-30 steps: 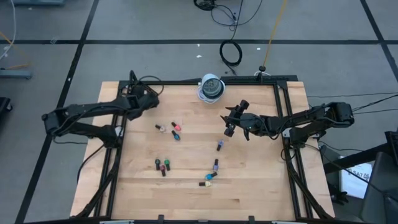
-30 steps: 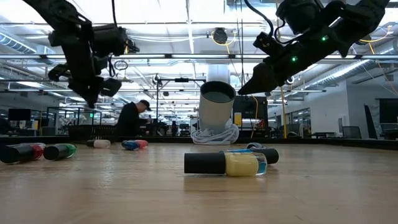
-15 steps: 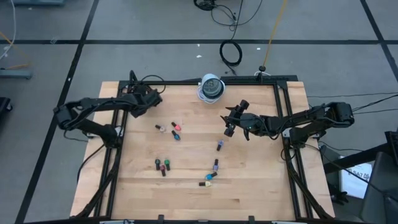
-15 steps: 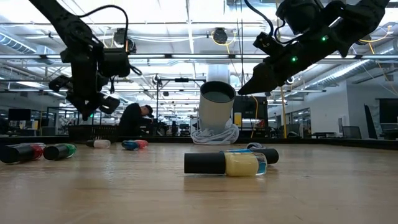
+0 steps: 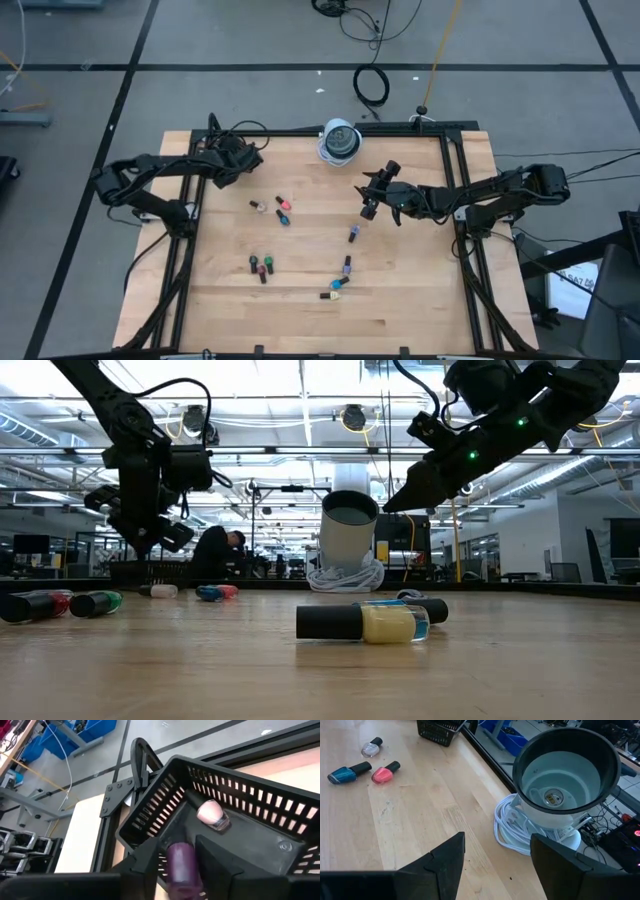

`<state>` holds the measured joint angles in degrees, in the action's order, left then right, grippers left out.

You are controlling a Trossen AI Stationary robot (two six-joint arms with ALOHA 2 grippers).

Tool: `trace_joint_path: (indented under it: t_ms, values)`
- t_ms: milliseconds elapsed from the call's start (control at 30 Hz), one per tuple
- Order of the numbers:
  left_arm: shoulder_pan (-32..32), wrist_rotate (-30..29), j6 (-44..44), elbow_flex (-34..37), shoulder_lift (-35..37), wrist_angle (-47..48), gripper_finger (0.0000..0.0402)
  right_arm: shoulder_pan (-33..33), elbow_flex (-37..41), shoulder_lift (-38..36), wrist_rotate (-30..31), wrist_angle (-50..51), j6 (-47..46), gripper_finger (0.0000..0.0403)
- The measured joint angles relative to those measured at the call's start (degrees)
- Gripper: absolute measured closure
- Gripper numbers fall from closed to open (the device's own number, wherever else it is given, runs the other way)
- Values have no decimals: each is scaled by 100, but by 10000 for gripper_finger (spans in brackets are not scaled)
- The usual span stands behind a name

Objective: Pick & Place Nail Polish
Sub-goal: Put the violet nail polish bottle into the black basket, then adjust the black basket

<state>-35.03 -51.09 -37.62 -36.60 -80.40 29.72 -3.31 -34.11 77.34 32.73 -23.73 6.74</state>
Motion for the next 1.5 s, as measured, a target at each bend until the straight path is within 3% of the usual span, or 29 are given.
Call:
trace_joint_path:
  t_ms: [267,600,667,833,933,1067,1333,1500]
  values:
    - [0,0,-10,0,0,1,232,0,0,0,0,0,7,191]
    - [0,33,-16,0,0,-1,222,9,0,0,-18,1,71,190]
    - [0,139,-16,0,0,-1,222,49,0,0,-393,40,166,190]
    - [2,519,-15,0,0,-3,222,227,0,12,-2219,139,-228,190]
    - [2,691,-20,0,2,-9,222,423,4,81,-2658,607,-436,190]
    - [21,1479,-83,0,2,-345,222,724,-2,263,-2706,945,-457,190]
    - [655,4121,1287,0,4,-2840,222,942,0,766,-2670,968,-672,190]
    - [1127,4363,1575,0,4,-3829,222,943,1,1092,-2373,636,-615,190]
